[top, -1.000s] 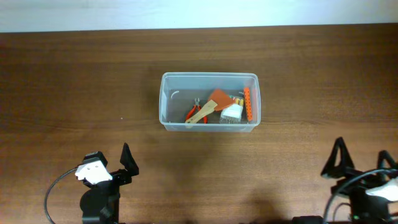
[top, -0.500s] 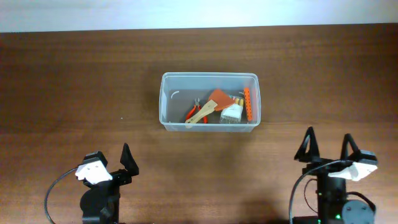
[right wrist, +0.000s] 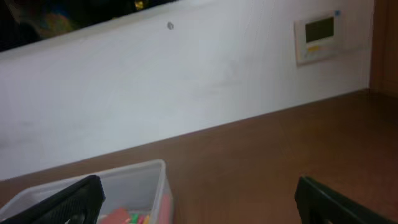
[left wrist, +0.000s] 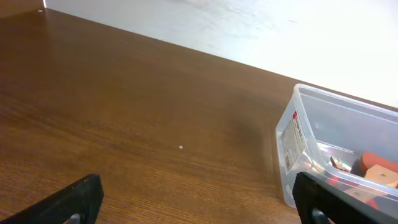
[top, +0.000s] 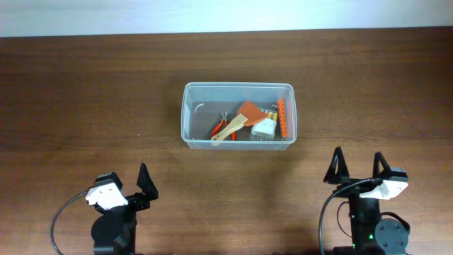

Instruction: Pack container

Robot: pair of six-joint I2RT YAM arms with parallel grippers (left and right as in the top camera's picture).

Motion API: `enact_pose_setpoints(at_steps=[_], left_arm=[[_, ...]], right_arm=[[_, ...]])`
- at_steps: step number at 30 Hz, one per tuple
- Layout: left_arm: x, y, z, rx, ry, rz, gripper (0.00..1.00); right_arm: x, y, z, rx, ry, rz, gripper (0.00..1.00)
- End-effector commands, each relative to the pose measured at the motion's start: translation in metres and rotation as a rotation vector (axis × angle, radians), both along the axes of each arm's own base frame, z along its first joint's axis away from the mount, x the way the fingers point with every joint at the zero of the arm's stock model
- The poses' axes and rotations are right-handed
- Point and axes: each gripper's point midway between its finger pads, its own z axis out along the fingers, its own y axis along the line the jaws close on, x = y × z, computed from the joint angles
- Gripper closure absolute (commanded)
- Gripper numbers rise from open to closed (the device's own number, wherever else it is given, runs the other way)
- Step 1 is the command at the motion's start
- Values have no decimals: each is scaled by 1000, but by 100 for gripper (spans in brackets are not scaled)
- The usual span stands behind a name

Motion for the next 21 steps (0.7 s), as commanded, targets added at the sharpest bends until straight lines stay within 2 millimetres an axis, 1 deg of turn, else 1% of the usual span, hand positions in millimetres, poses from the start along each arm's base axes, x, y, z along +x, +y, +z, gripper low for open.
enact_pose_setpoints(at_steps=[1,9,21], left_arm=[[0,-2,0,8,-8,-11,1],[0,-2,0,8,-8,-11,1],[0,-2,0,8,-8,-11,1]], right_arm=[[2,2,-9,-10,8,11,1],[9,3,-27,-9,4,15,1],[13,3,-45,-10,22,15,1]])
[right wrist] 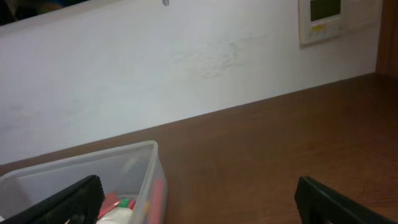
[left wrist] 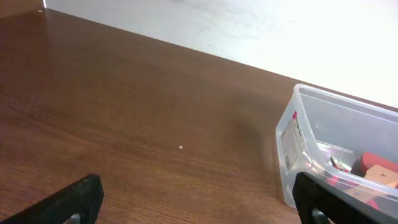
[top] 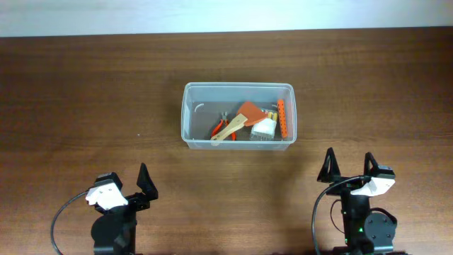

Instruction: Pack container

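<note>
A clear plastic container (top: 190, 113) sits mid-table, also seen as the container (left wrist: 298, 134) in the left wrist view and the container (right wrist: 74, 177) in the right wrist view. Inside lie orange-handled pliers (top: 221, 126), a wooden-handled brush (top: 248, 117), a white piece (top: 262, 129) and an orange strip (top: 282, 117). My left gripper (top: 127, 183) stands open near the front edge, left of the box, fingers (left wrist: 74, 199) wide apart over bare wood. My right gripper (top: 350, 168) stands open at the front right, empty.
The brown wooden table (top: 85, 85) ends at a white wall (right wrist: 186, 56) behind, which carries a small wall panel (right wrist: 326, 15). A white speck (top: 139, 136) lies on the wood left of the container.
The right arm has shifted a little left and nearer the container, and its camera has turned slightly so more of the table shows. The left arm and the container's contents are unchanged.
</note>
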Robot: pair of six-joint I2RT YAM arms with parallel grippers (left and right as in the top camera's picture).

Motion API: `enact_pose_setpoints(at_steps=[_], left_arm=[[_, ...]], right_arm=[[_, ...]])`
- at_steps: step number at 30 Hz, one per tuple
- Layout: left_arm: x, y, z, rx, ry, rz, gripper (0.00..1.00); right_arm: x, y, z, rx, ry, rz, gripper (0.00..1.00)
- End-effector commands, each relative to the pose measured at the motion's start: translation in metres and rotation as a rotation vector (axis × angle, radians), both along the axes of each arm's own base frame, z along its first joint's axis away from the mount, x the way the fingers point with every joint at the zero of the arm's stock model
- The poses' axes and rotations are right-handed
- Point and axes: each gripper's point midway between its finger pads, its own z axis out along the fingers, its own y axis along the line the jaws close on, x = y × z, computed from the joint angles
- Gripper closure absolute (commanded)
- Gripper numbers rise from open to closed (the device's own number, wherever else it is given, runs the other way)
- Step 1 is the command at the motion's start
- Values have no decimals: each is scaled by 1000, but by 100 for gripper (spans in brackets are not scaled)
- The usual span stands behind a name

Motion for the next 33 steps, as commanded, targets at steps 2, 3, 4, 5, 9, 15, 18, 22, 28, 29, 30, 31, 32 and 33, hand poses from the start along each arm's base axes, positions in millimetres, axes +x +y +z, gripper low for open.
enact_pose_setpoints(at_steps=[2,3,4,5,9,15,18,22,28,29,30,31,32,33], left_arm=[[0,-2,0,8,-7,-11,1],[0,-2,0,8,-7,-11,1],[0,-2,0,8,-7,-11,1],[0,-2,0,8,-7,-11,1],[0,-2,0,8,-7,-11,1],[0,-2,0,8,-7,-11,1],[0,-2,0,8,-7,-11,1],[0,-2,0,8,-7,-11,1],[0,-2,0,8,-7,-11,1],[0,-2,0,8,-7,-11,1],[0,-2,0,8,-7,-11,1],[0,-2,0,8,-7,-11,1],[0,-2,0,8,-7,-11,1],[0,-2,0,8,-7,-11,1]], right_arm=[[1,2,-7,-6,3,10,1],[1,2,-8,-6,3,10,2],[2,2,-10,-6,5,10,1],[2,2,-12,-6,7,10,1],[2,1,-12,-6,7,7,1],[2,1,-12,-6,7,6,1],[2,1,-13,-5,11,7,1],[2,1,-26,-6,64,7,1],[1,1,-32,-6,90,7,1],[1,1,-32,-6,90,7,1],[1,1,-32,-6,90,7,1],[1,1,-32,-6,90,7,1],[1,1,-32,-6,90,7,2],[1,1,-32,-6,90,7,1]])
